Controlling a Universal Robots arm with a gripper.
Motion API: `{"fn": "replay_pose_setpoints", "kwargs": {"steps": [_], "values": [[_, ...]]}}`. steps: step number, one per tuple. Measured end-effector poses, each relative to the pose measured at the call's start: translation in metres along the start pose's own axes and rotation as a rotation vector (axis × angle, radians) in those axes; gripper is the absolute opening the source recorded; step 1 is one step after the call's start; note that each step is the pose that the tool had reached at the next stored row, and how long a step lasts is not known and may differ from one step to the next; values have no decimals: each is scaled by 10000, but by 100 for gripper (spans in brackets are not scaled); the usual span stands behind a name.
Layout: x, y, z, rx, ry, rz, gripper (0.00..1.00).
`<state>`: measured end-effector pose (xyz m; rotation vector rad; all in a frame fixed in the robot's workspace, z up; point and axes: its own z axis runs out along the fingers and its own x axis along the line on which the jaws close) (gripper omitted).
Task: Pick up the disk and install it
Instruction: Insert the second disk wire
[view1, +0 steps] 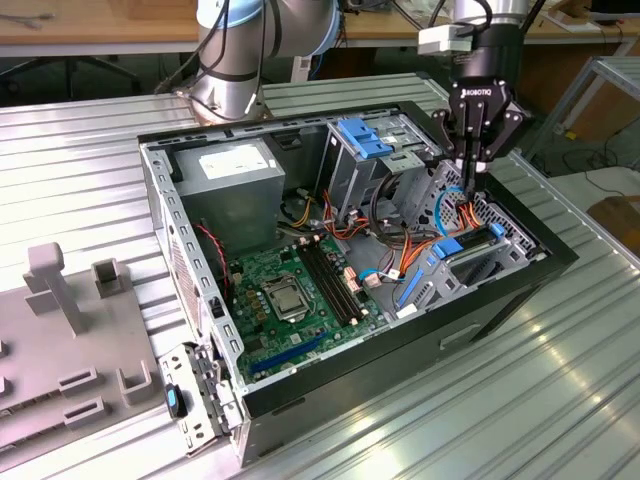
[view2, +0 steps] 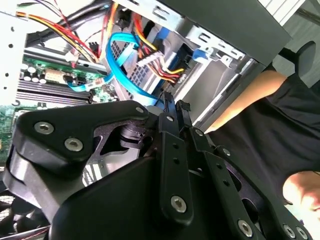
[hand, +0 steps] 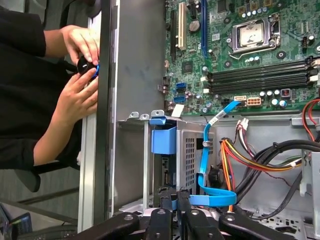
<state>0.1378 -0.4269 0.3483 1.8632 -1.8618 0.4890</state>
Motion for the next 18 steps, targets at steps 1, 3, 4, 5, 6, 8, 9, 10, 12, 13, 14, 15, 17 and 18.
{"fn": "replay_pose_setpoints", "kwargs": {"steps": [1,3,4,5,6,8,9,10,12,13,14,15,17,18], "values": [[54,-1,35,2,-100,-6,16],[84,-1,55,18,-876,-61,16],[95,-2,63,26,-1194,-83,16],[107,-2,70,30,-1393,-96,16],[127,-2,83,33,-1535,-106,16],[237,-4,156,40,-1748,-119,16],[279,-1,185,45,-1815,-122,16],[325,21,216,55,-1913,-124,16],[360,40,241,70,-1994,-123,16],[383,50,258,80,-2066,-124,16],[399,55,268,89,-2138,-125,16],[411,58,277,101,-2224,-125,16],[457,60,307,166,-2703,-143,16],[475,61,319,197,-2900,-147,16]]}}
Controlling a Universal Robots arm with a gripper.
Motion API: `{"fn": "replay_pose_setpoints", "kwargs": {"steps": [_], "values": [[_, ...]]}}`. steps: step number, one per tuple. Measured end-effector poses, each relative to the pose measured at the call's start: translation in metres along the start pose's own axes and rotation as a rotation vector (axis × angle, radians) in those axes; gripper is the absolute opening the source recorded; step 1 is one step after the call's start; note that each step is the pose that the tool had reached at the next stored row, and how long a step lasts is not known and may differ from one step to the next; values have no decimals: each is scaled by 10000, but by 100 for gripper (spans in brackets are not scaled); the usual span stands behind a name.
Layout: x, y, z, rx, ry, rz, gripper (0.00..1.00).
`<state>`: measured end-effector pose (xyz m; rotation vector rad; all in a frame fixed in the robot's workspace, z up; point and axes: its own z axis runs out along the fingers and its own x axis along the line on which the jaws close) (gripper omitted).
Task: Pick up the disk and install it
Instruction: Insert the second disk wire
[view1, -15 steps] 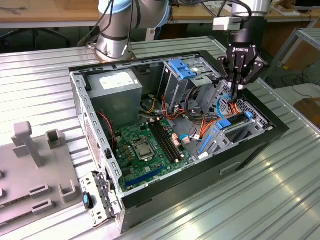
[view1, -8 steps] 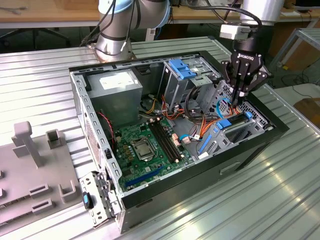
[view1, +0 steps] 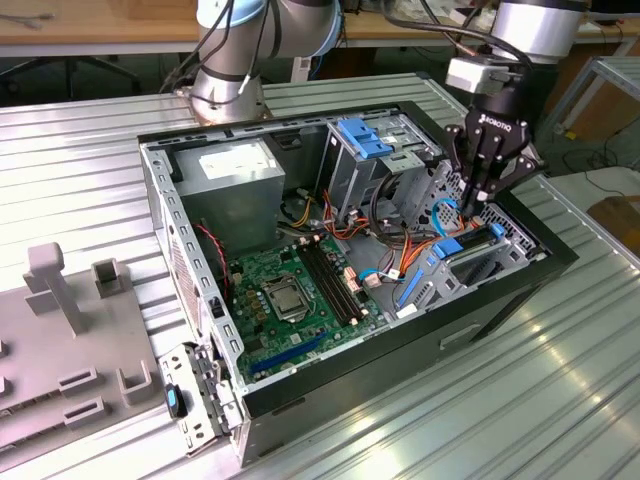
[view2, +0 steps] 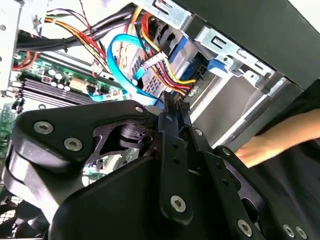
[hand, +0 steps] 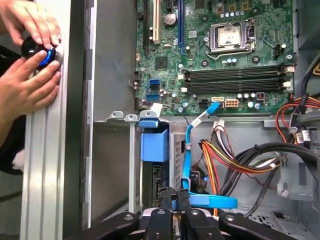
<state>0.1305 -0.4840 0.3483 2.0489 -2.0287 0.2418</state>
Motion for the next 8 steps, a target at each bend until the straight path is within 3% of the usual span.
{"fn": "replay_pose_setpoints", "kwargs": {"steps": [3,6,8], "values": [[66,19,21,153,-376,12,16],[81,88,30,239,-595,24,16],[120,93,31,278,-895,19,16]]}}
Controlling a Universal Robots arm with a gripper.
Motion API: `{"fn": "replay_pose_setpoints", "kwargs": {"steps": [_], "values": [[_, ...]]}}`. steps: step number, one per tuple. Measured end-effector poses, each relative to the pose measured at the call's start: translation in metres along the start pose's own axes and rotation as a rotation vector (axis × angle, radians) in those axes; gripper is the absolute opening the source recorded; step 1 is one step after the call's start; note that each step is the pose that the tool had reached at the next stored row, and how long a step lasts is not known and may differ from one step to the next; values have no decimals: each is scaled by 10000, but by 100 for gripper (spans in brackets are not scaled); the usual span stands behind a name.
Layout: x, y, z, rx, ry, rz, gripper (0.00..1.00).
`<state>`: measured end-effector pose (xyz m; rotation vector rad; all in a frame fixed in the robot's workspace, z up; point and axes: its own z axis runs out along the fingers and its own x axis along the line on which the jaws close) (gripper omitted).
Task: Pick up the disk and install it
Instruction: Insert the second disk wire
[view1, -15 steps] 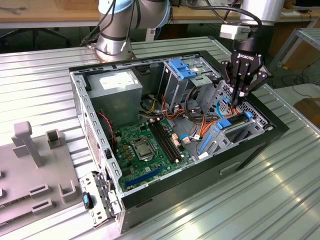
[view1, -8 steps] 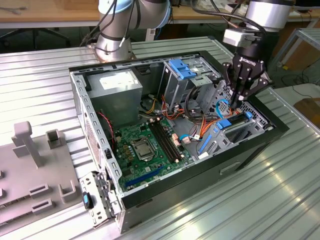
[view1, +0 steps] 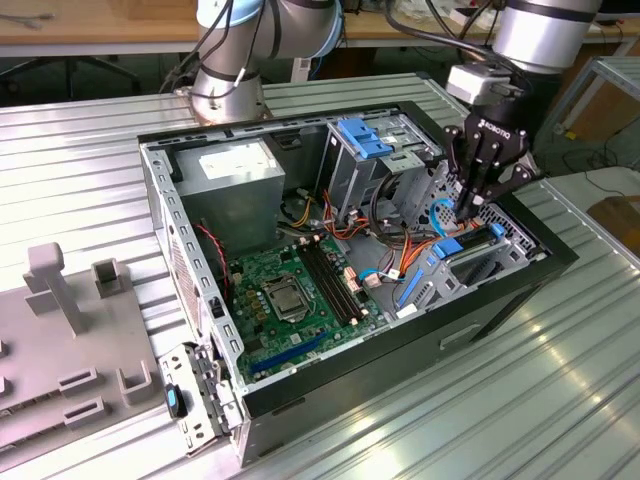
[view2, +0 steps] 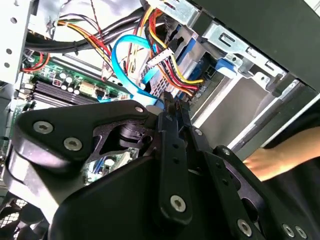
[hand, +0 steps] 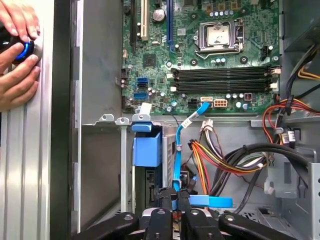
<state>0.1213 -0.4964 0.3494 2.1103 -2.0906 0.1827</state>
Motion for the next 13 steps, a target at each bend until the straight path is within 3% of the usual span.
{"fn": "replay_pose_setpoints", "kwargs": {"steps": [4,6,8,10,11,13], "values": [[18,5,-6,39,-485,-8,16],[49,7,-11,101,-831,-7,16],[64,10,-10,215,-1120,5,16],[67,16,-10,381,-1197,27,16],[71,28,-8,502,-1309,44,16],[71,29,-8,504,-1332,43,16]]}}
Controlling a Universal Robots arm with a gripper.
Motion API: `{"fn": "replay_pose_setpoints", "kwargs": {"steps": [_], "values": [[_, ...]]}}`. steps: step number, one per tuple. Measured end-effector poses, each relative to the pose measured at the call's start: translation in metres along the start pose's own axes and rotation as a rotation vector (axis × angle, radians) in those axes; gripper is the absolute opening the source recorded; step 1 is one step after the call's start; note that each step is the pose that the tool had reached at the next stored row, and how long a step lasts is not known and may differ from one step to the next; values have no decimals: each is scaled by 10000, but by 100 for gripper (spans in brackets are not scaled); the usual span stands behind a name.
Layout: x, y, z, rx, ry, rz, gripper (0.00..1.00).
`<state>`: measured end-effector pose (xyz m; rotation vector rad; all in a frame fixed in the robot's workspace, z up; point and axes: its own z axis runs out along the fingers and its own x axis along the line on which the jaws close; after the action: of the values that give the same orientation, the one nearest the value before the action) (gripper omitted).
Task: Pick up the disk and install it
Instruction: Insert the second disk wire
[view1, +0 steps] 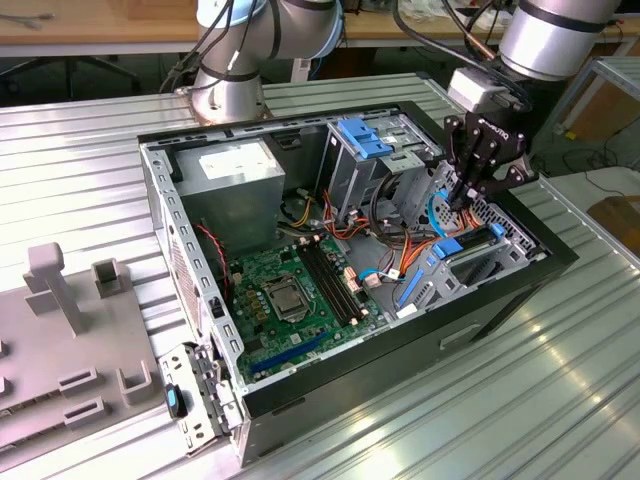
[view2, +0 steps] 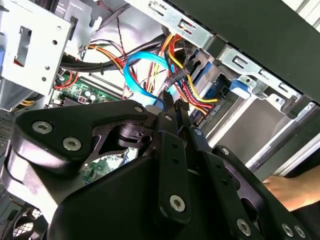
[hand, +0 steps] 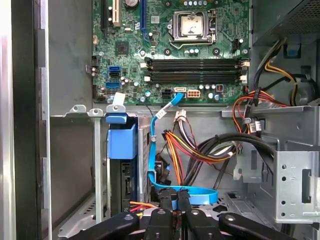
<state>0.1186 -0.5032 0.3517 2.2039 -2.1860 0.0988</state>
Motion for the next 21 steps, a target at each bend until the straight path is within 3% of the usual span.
{"fn": "replay_pose_setpoints", "kwargs": {"steps": [2,5,8,16,21], "values": [[45,2,3,1,-65,2,16],[100,8,7,3,-71,2,16],[218,47,14,21,-73,3,16],[386,77,25,45,-79,4,16],[396,78,28,49,-83,5,16]]}}
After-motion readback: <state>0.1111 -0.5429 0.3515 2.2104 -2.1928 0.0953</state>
